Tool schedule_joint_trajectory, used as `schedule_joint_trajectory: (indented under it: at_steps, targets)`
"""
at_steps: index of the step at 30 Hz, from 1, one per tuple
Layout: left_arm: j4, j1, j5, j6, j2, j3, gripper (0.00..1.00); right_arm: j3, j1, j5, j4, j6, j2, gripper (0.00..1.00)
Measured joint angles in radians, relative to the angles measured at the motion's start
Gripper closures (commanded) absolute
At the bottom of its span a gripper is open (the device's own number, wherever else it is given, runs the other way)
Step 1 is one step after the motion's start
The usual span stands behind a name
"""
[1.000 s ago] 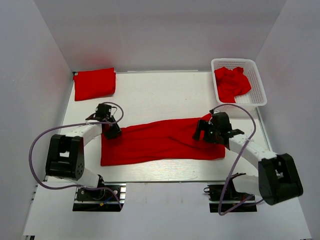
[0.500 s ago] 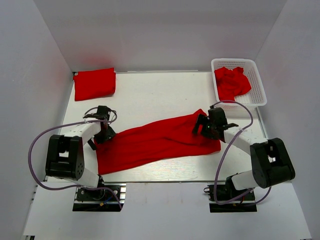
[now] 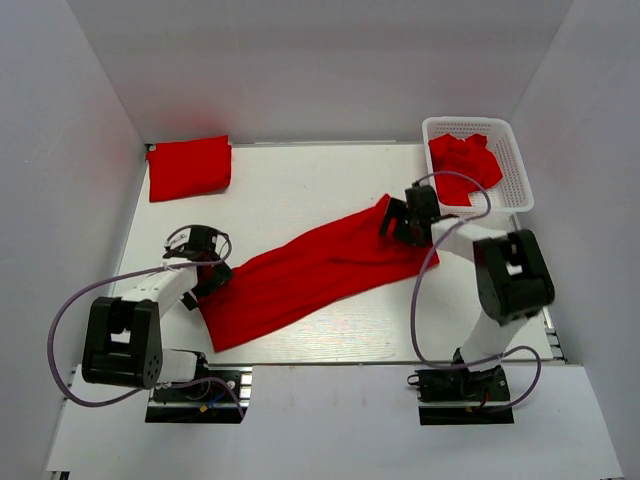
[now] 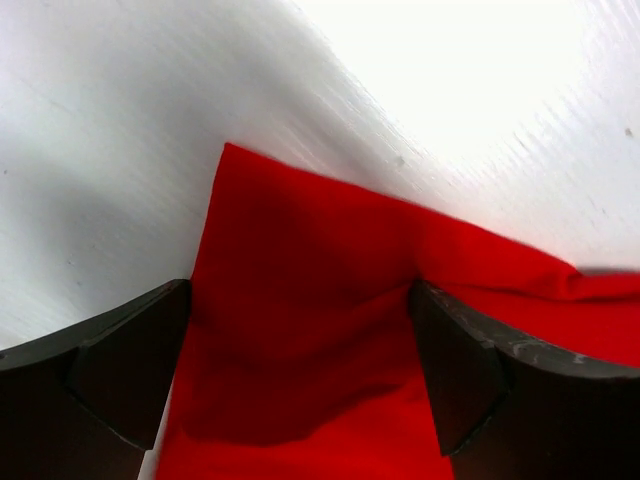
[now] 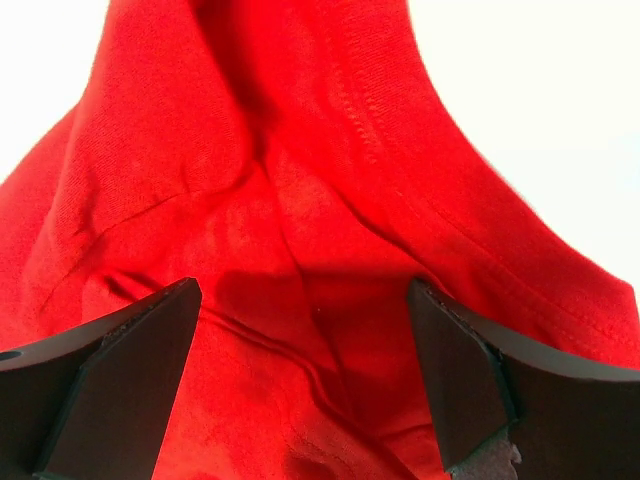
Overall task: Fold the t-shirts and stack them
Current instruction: Rotate the tshirt 90 degrees
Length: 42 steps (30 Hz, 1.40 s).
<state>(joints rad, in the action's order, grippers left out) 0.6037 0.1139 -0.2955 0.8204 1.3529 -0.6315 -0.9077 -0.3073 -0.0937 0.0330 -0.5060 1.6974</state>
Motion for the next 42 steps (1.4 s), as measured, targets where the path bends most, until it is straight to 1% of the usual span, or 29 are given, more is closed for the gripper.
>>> schedule_joint_trajectory:
  at_steps: [4, 6, 9, 11, 21, 26, 28, 31, 33, 35, 39, 42]
  targets:
    - [-0.023, 0.022, 0.016, -0.056, -0.014, 0.015, 0.0, -0.227, 0.015, 0.04, -0.024, 0.017, 0.196, 0.1]
    - [-0.029, 0.044, 0.027, -0.082, -0.016, 0.016, 0.0, -0.358, 0.02, 0.084, -0.009, 0.031, 0.291, 0.1]
    - [-0.045, 0.094, 0.042, -0.122, -0.016, 0.019, 0.0, -0.56, 0.025, 0.152, 0.005, 0.058, 0.435, 0.1]
    - [-0.05, 0.136, 0.048, -0.14, -0.01, 0.018, 0.0, -0.663, 0.027, 0.199, 0.0, 0.08, 0.508, 0.1]
    - [-0.041, 0.358, 0.082, -0.161, 0.081, -0.059, 0.0, -0.963, 0.031, 0.346, -0.051, 0.19, 0.729, 0.1]
    - [0.058, 0.474, 0.174, -0.124, 0.103, -0.127, 0.0, -0.979, 0.031, 0.368, -0.047, 0.232, 0.74, 0.1]
    - [0.13, 0.511, 0.239, -0.086, 0.114, -0.153, 0.0, -0.978, 0.031, 0.365, -0.04, 0.25, 0.735, 0.1]
    - [0.262, 0.545, 0.271, -0.037, 0.113, -0.205, 0.0, -0.954, 0.028, 0.337, -0.014, 0.277, 0.708, 0.1]
    - [0.35, 0.551, 0.246, -0.008, 0.094, -0.257, 0.0, -0.937, 0.027, 0.312, 0.013, 0.294, 0.681, 0.1]
    - [0.416, 0.551, 0.191, 0.019, 0.072, -0.305, 0.0, -0.92, 0.026, 0.292, 0.035, 0.315, 0.646, 0.1]
    - [0.502, 0.55, 0.053, 0.074, 0.029, -0.4, 0.0, -0.877, 0.018, 0.253, 0.062, 0.347, 0.546, 0.1]
    - [0.517, 0.542, -0.049, 0.093, 0.023, -0.428, 0.0, -0.85, -0.005, 0.207, 0.086, 0.379, 0.465, 0.1]
